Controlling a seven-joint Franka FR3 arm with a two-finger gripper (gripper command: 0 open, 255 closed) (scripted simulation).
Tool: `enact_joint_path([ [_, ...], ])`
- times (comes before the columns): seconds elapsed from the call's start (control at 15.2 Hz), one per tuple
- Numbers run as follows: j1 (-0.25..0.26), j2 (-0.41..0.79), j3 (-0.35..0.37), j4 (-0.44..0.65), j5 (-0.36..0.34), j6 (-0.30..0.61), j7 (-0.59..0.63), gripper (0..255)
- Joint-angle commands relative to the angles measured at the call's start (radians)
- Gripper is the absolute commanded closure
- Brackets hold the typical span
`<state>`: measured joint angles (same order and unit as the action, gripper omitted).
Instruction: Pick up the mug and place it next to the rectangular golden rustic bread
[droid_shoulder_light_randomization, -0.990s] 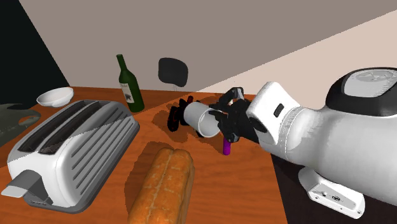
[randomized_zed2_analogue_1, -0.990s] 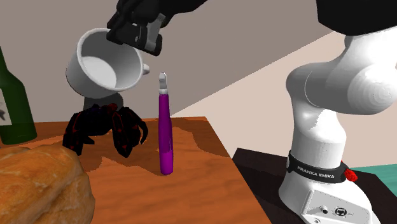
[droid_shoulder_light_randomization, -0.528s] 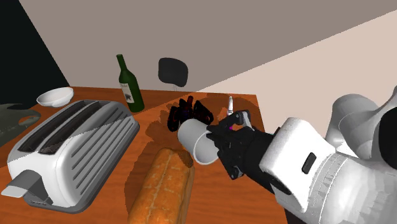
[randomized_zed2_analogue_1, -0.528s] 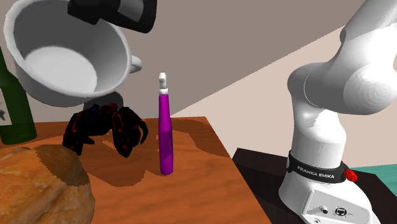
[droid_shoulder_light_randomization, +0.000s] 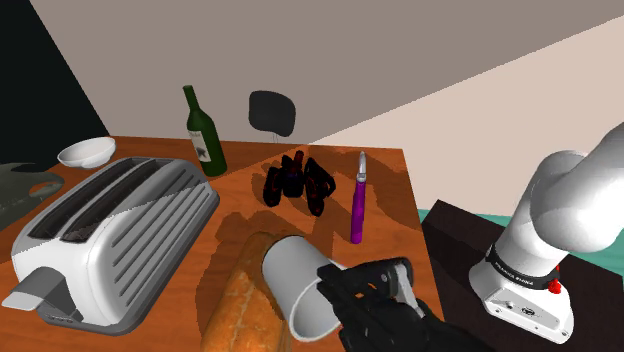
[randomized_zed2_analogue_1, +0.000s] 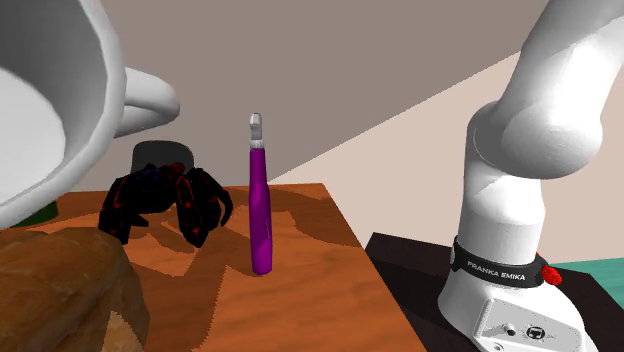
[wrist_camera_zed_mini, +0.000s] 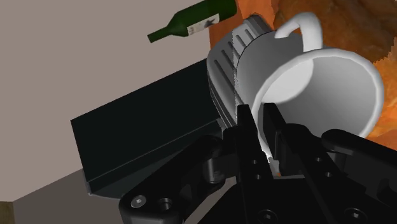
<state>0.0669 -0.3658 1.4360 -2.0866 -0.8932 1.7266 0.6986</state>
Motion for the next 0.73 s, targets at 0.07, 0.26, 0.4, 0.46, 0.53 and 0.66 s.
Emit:
enact_joint_path([
  [0.07,-0.226,-0.025,0.252,0.127,0.046,-0.047,-0.016,255],
  [0.26,-0.267,-0.065,0.285,0.133,0.08,-0.023,-0.016,255],
  [0.4,-0.282,-0.076,0.302,0.12,0.088,-0.008,-0.002,255],
  [0.46,-0.289,-0.082,0.31,0.114,0.092,0.0,0.005,255],
  [0.53,-0.297,-0.087,0.318,0.108,0.096,0.007,0.012,255],
  [0.66,-0.313,-0.099,0.335,0.096,0.104,0.023,0.026,255],
])
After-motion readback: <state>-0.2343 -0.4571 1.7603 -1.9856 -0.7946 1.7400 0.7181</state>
